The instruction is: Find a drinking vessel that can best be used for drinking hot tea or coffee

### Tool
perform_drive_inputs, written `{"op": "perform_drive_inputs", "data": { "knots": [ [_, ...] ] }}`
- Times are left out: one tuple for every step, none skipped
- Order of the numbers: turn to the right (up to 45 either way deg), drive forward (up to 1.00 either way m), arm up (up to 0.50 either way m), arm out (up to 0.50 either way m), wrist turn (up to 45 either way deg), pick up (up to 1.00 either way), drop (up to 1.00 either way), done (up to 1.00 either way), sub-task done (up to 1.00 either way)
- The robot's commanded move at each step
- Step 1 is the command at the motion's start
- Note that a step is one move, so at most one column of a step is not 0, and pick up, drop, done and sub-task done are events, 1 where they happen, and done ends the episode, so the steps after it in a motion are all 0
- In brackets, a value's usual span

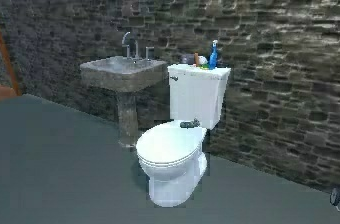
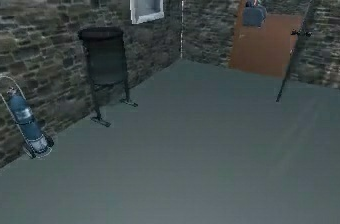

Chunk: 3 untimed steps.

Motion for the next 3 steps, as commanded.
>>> {"op": "perform_drive_inputs", "data": {
  "knots": [
    [0.0,0.50,0.00,0.00,0.0,0.00,0.00,0.00,0.00],
    [-45.0,0.00,0.00,0.00,0.0,0.00,0.00,0.00,0.00],
    [-12.0,0.00,0.00,0.00,0.0,0.00,0.00,0.00,0.00]
  ]
}}
